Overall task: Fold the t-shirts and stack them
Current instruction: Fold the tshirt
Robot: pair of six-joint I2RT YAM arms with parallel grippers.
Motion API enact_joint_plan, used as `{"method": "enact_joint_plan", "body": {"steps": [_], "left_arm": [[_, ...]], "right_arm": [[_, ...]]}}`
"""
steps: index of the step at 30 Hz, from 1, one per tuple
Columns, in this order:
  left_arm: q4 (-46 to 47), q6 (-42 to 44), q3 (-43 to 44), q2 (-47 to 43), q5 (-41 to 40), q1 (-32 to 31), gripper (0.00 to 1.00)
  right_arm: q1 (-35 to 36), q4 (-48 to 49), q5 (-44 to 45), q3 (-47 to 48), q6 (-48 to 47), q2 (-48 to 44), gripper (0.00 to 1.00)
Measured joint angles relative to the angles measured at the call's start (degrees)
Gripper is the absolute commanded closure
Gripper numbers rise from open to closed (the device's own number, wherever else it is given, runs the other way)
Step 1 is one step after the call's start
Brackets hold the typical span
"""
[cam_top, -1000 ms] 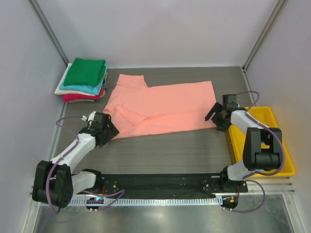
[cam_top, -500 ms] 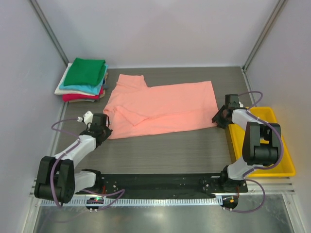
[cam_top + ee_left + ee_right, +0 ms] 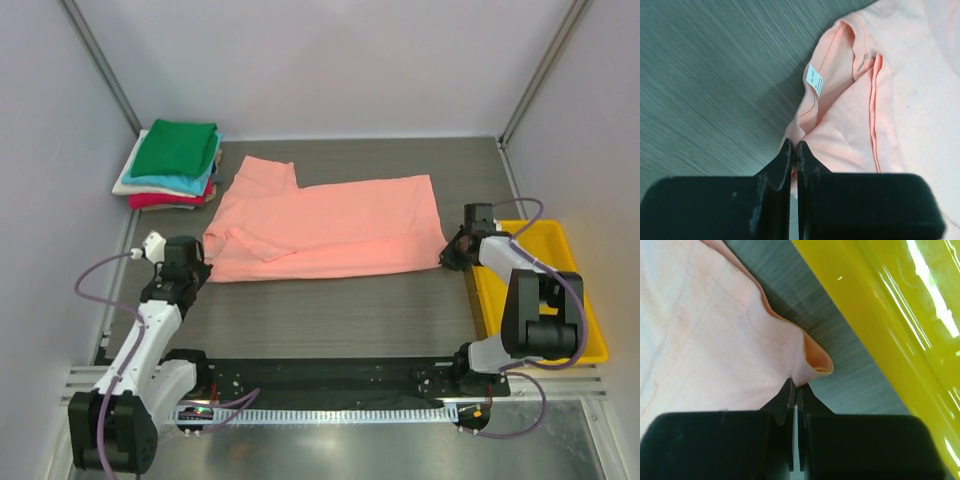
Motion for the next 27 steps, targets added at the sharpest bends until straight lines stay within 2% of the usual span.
{"method": "enact_joint_plan", "body": {"steps": [4,6,8,10,11,13,16,20,23,27], "left_arm": [[-5.57,-0.09,0.70,-5.18,0.87,1.86,0.98],[-8.52,-0.20,0.96,-7.74,1.25,2.16,0.79],[-11.58,-0.26,1.40,-9.73,1.38,2.32,0.37],[-15.47,-0.63,2.89,-11.32,1.44,2.67,0.25],[-17.27,-0.74,3.98,-11.91,1.38,2.75,0.19],[-20.41,0.15,6.60,-13.35,1.36,2.86,0.15],[-21.86,2.60,10.19,-14.88,2.29,2.95,0.14],[-17.51,6.60,14.10,-11.41,7.65,2.97,0.14],[-15.32,9.38,21.73,3.67,12.85,2.12,0.13],[-12.70,13.84,35.74,24.33,13.40,-3.39,0.14]], "right_arm": [[0.02,-3.21,-1.09,-2.78,0.83,-5.86,0.99],[0.02,-4.22,-1.60,-4.31,1.38,-9.18,0.99],[-0.02,-5.95,-2.49,-5.84,1.84,-12.98,0.81],[-0.09,-8.17,-3.15,-6.60,2.43,-16.72,0.56],[-0.09,-9.33,-3.48,-6.73,2.82,-18.67,0.33],[-0.09,-11.65,-3.78,-6.67,2.93,-23.02,0.20],[-0.09,-15.50,-3.89,-5.25,2.49,-27.74,0.19],[-0.09,-17.07,-4.83,-0.20,1.60,-29.16,0.19],[0.04,-16.39,-5.81,3.61,0.31,-27.45,0.19],[0.33,-15.93,-7.30,6.78,-1.95,-23.93,0.19]]}}
